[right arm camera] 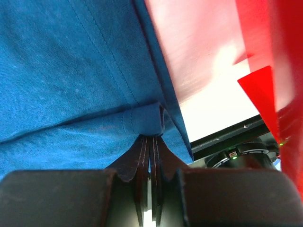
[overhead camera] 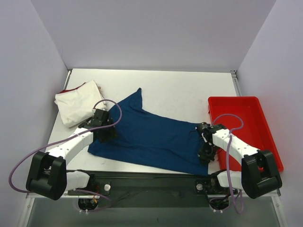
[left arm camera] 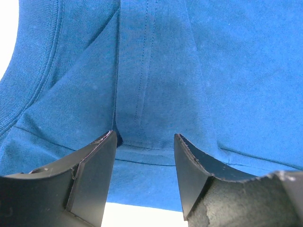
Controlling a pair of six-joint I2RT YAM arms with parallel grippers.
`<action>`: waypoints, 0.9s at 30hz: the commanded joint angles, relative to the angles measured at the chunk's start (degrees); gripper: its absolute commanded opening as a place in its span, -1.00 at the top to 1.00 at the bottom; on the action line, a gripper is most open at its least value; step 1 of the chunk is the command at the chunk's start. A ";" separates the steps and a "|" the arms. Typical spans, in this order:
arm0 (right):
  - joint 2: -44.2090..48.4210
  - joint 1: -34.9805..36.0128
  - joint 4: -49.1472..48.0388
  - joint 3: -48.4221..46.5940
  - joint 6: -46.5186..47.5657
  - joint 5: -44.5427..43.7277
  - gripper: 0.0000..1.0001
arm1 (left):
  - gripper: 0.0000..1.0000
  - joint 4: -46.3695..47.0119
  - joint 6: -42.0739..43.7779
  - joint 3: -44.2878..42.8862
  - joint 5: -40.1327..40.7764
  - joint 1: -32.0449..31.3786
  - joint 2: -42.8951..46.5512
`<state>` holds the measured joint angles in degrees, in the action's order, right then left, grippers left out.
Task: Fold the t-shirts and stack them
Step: Fold the flattened tshirt in 1/3 of the way
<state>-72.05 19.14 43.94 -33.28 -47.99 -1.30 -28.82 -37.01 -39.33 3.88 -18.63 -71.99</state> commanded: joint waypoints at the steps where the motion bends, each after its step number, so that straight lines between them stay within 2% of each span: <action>1: 2.87 -2.07 4.47 -2.05 -1.40 -3.09 1.00 | -0.24 2.27 0.89 -2.15 -0.71 0.70 -0.70; 8: 4.90 -5.86 4.75 -3.37 -1.85 -4.76 1.00 | -0.24 2.45 1.24 -2.68 -1.15 1.05 -1.66; 16: -1.07 -6.83 3.78 -7.67 -1.41 -7.92 1.00 | -0.24 2.36 1.68 -3.56 -1.51 1.14 -2.81; 27: -3.88 -7.53 2.20 -10.67 -1.58 -10.48 1.00 | -0.24 2.28 2.12 -4.09 -1.95 1.14 -3.78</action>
<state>-74.89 11.99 44.16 -41.98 -48.66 -8.51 -28.38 -35.68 -40.64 2.50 -17.82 -75.66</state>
